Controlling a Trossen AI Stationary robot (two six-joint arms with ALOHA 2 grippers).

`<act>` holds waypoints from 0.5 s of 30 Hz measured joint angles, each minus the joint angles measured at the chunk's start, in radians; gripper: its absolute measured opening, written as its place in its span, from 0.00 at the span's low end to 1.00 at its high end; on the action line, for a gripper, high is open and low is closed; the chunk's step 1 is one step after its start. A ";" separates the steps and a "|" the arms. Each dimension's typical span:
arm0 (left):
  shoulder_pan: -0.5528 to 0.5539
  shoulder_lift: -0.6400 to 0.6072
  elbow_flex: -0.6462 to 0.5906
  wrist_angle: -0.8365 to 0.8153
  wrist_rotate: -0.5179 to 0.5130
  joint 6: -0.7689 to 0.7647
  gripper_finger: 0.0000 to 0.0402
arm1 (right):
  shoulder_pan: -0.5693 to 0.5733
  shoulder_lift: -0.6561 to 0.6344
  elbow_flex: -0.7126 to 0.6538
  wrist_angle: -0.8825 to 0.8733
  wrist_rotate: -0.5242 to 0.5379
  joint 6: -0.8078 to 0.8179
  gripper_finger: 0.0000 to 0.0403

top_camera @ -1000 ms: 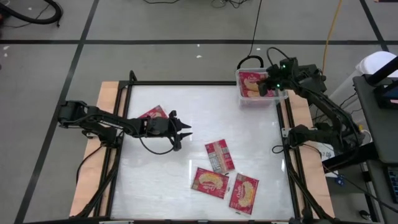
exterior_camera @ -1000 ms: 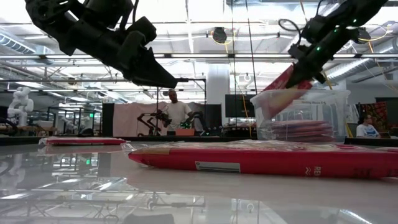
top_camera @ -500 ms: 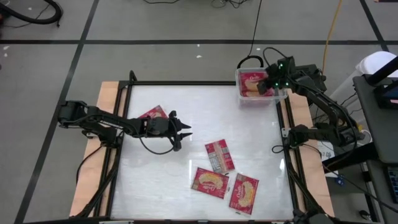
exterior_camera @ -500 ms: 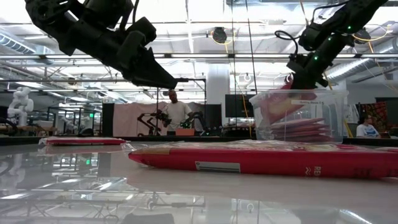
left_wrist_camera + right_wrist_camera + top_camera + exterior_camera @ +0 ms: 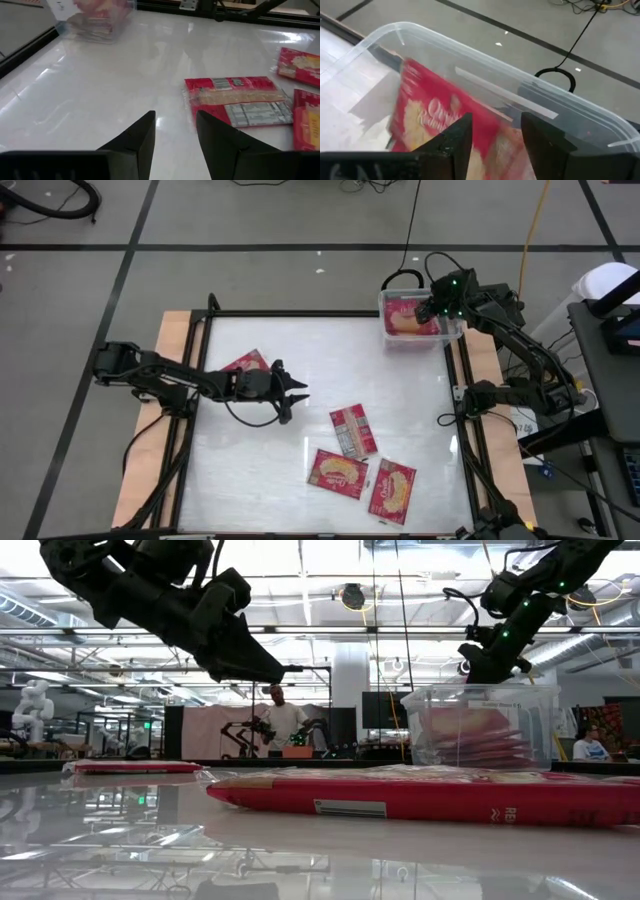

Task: Sort popcorn bags into baskets
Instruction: Put the red popcorn bag into the transparent bin

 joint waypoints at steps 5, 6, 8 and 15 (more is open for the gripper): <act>-0.023 0.000 0.000 0.000 0.001 0.000 0.36 | 0.025 -0.009 0.000 -0.003 0.037 -0.018 0.44; -0.026 0.000 0.000 0.000 0.001 -0.001 0.36 | 0.038 -0.019 0.000 -0.003 0.032 -0.019 0.44; -0.030 0.000 0.000 0.000 0.001 -0.001 0.36 | 0.078 -0.045 0.000 0.002 0.006 -0.009 0.44; -0.031 0.013 0.000 -0.003 -0.003 -0.003 0.36 | 0.312 -0.172 -0.039 0.045 -0.098 0.110 0.43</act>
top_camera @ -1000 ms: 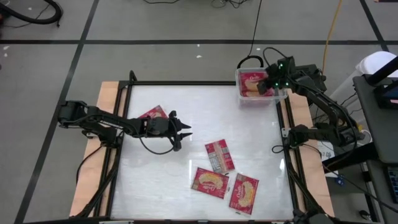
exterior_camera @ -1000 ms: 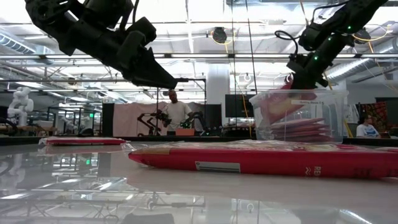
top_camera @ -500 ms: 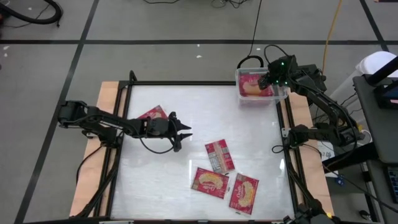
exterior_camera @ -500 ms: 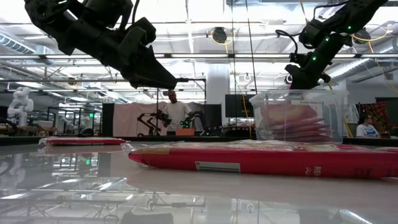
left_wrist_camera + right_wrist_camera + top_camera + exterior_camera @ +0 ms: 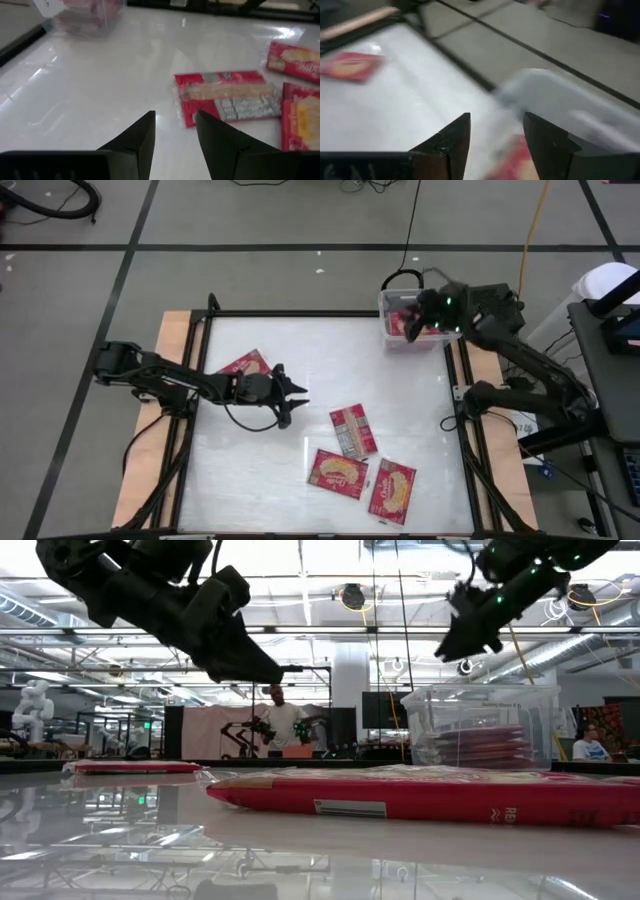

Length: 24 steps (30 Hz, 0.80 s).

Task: Sort popcorn bags into baskets
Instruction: Put the red popcorn bag into the transparent bin

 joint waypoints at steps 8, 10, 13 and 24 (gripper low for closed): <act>0.001 0.007 -0.001 -0.096 -0.154 -0.069 0.36 | 0.459 -0.119 -0.240 0.229 0.180 0.175 0.43; 0.003 0.004 0.000 -0.124 -0.222 -0.094 0.36 | 0.593 -0.115 -0.327 0.374 0.283 0.199 0.43; 0.009 -0.001 -0.001 -0.195 -0.280 -0.132 0.36 | 0.761 -0.074 -0.446 0.631 0.408 0.227 0.43; 0.116 -0.002 0.000 -0.657 -0.419 -0.434 0.36 | 1.050 0.297 -0.529 1.035 0.613 0.330 0.43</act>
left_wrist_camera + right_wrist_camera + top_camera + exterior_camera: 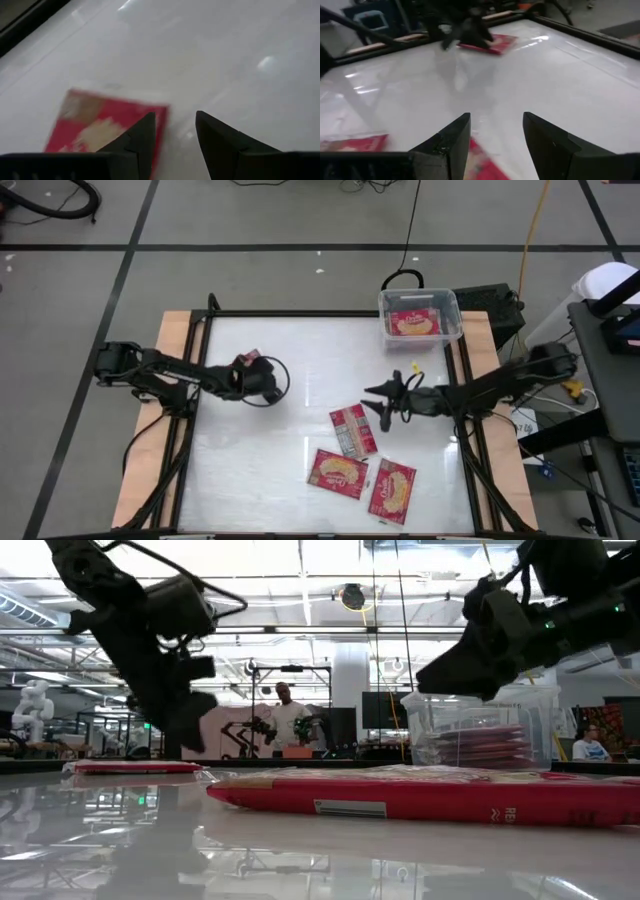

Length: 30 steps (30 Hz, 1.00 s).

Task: Sort popcorn bags into baskets
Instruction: Put the red popcorn bag into the transparent bin

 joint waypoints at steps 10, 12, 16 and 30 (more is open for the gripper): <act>0.109 0.005 0.000 -0.135 -0.043 -0.063 0.36 | 0.075 0.297 0.082 0.242 -0.001 -0.002 0.43; 0.124 0.014 0.000 -0.123 -0.034 -0.062 0.36 | 0.083 0.336 0.112 0.243 -0.001 -0.007 0.43; 0.146 0.045 0.000 -0.074 0.016 -0.062 0.36 | 0.092 0.398 0.169 0.247 -0.003 -0.032 0.43; 0.027 0.082 0.002 0.411 0.233 0.136 0.36 | 0.088 0.448 0.258 0.250 0.076 0.030 0.43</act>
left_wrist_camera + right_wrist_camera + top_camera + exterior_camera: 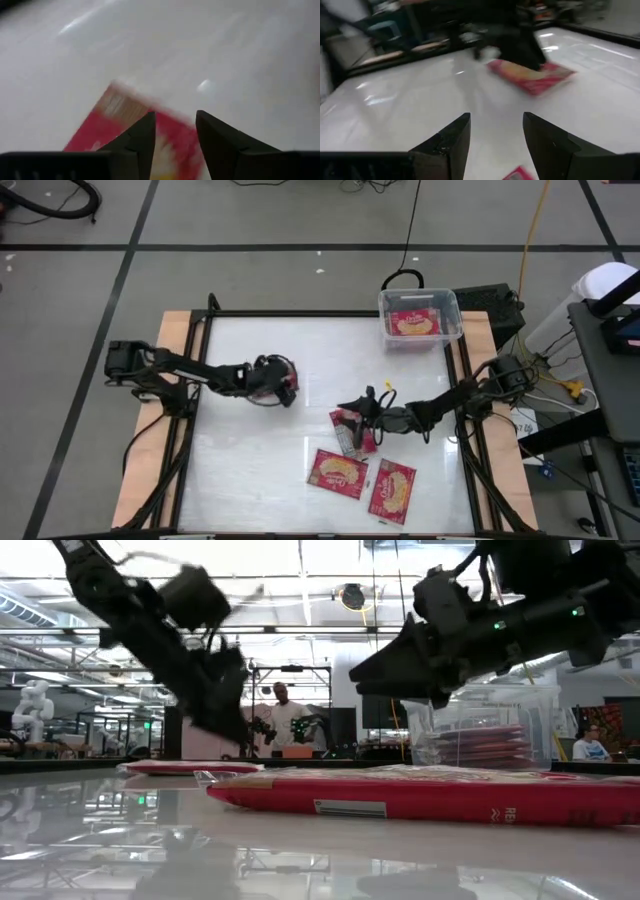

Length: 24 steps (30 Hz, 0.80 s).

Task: Sort popcorn bags into baskets
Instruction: Put the red popcorn bag into the transparent bin

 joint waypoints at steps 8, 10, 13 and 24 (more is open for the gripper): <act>-0.076 -0.311 0.015 -0.418 -0.058 -0.032 0.36 | -0.024 0.004 0.005 -0.007 0.024 0.123 0.43; -0.075 -0.366 0.015 -0.500 -0.119 -0.086 0.36 | -0.052 0.017 0.038 -0.024 0.016 0.142 0.43; -0.066 -0.403 0.009 -0.584 -0.166 -0.116 0.36 | -0.110 0.041 0.139 -0.105 -0.079 0.142 0.43; -0.001 -0.396 -0.115 -0.571 -0.156 -0.192 0.36 | -0.384 0.204 0.578 -0.650 -0.468 0.289 0.45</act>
